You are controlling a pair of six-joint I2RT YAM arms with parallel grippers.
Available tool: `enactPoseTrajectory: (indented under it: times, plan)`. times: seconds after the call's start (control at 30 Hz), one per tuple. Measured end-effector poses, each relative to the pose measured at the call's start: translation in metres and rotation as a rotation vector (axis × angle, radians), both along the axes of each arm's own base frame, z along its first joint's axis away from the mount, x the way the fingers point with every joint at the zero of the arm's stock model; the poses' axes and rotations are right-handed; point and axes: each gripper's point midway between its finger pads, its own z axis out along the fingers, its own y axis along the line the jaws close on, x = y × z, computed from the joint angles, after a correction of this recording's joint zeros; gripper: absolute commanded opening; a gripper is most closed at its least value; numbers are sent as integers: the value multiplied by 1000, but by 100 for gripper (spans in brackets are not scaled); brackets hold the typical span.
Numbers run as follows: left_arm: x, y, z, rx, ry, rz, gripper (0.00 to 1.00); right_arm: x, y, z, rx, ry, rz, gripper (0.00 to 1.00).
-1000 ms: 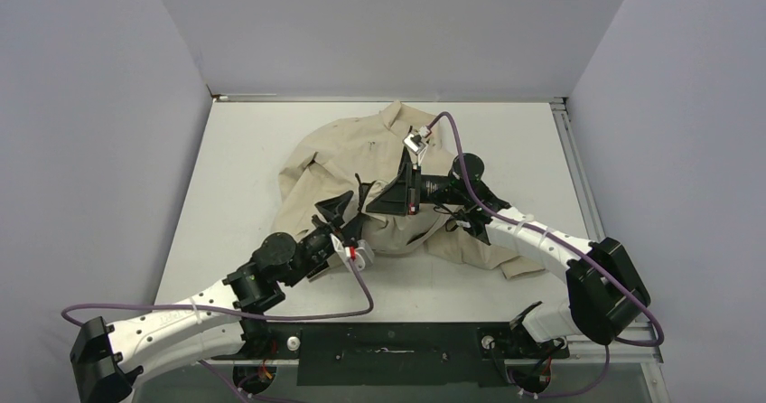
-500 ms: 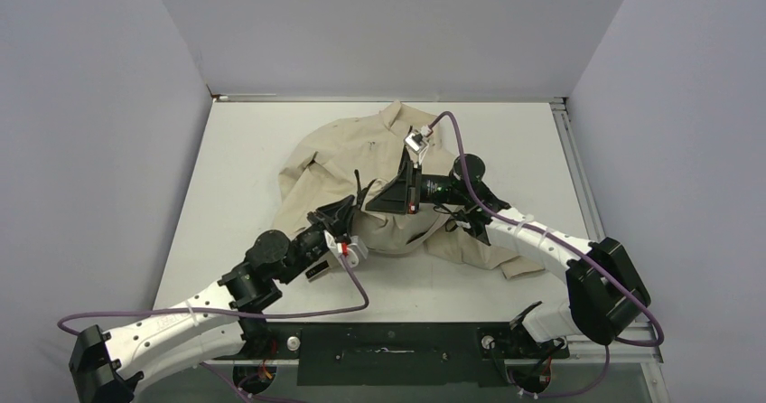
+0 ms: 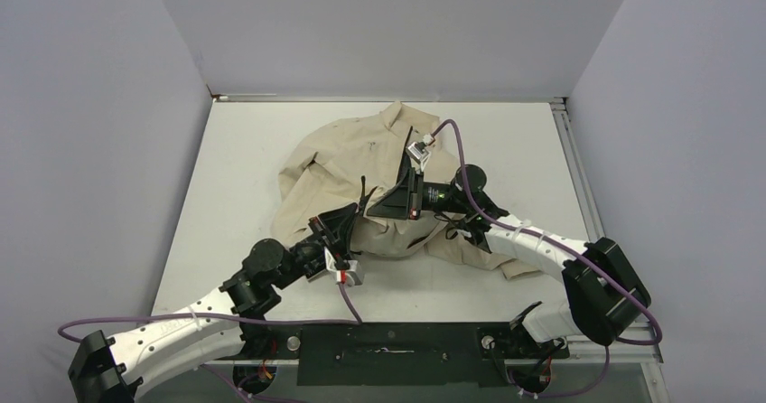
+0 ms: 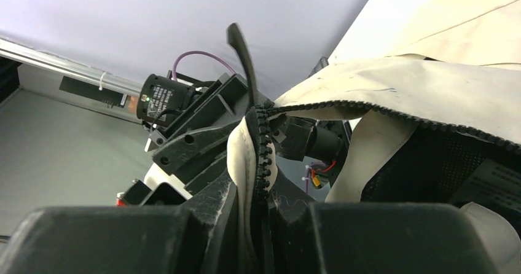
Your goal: Zip up the jacket
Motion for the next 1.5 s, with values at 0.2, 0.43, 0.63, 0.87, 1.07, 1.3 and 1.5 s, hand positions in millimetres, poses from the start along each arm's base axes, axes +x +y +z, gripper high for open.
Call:
enactPoseTrajectory:
  times: [0.2,0.43,0.63,0.87,1.07,1.3,1.5]
  plan:
    - [1,0,-2,41,-80,-9,6,-3,-3,1,10,19,-12,5]
    - [-4,-3,2,46,-117,-41,4,-1,-4,-5,-2,44,-25,5]
    - [-11,-3,3,49,-125,-77,3,-1,-5,-6,0,57,-24,5]
    - [-17,-5,-3,77,-143,-107,1,-5,-9,-6,18,98,-32,5]
    - [-19,-5,-4,93,-165,-114,0,-5,-10,-5,19,102,-42,5]
    - [-20,-6,-5,104,-174,-121,17,-3,-11,-8,1,94,-61,5]
    - [-20,-7,-6,108,-176,-128,27,9,-11,-11,-10,87,-124,5]
